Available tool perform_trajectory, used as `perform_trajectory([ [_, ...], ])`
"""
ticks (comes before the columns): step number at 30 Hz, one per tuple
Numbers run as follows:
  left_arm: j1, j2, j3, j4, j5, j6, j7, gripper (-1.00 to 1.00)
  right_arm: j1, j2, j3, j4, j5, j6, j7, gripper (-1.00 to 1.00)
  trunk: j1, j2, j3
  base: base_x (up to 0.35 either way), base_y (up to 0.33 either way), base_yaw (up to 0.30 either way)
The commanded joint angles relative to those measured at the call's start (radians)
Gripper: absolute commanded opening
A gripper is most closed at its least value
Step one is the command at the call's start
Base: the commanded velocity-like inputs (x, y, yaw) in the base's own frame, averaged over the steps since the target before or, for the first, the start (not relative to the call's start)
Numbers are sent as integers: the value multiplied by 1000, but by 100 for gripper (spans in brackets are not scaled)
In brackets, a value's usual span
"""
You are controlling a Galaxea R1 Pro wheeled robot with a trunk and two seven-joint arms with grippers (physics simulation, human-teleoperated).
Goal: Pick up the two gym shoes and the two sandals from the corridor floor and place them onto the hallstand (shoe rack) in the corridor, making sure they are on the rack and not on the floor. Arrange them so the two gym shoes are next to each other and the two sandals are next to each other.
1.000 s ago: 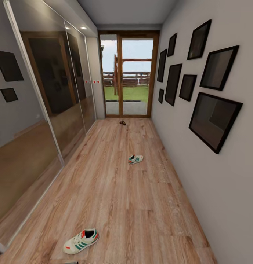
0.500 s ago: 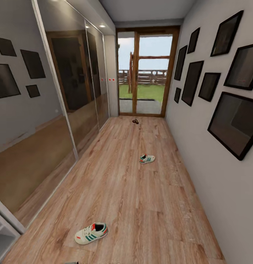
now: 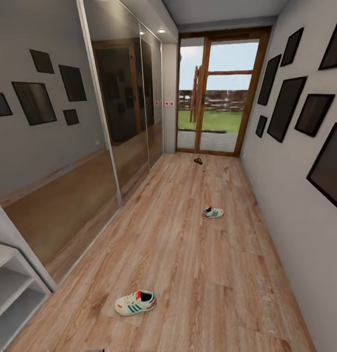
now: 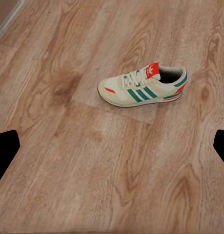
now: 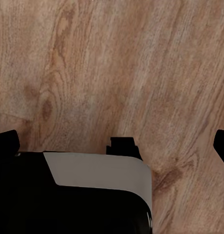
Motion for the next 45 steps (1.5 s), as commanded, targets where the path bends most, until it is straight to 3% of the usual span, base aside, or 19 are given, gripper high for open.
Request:
perform_trajectory([
  [1,-1,0,0,1,1,-3,0,100,0,0,0,-3,1,6,0,100,0,0,-2,0,0,256],
  [18,-1,0,1,1,1,-3,0,100,0,-1,0,-3,1,6,0,100,0,0,-18,0,-133,256],
  [36,-1,0,0,1,2,-3,0,100,0,-1,2,-4,0,6,-3,100,0,0,-25,0,-10,278],
  [45,-1,0,1,1,2,-3,0,100,1,-1,5,-4,7,5,2,100,0,0,-25,0,0,99],
])
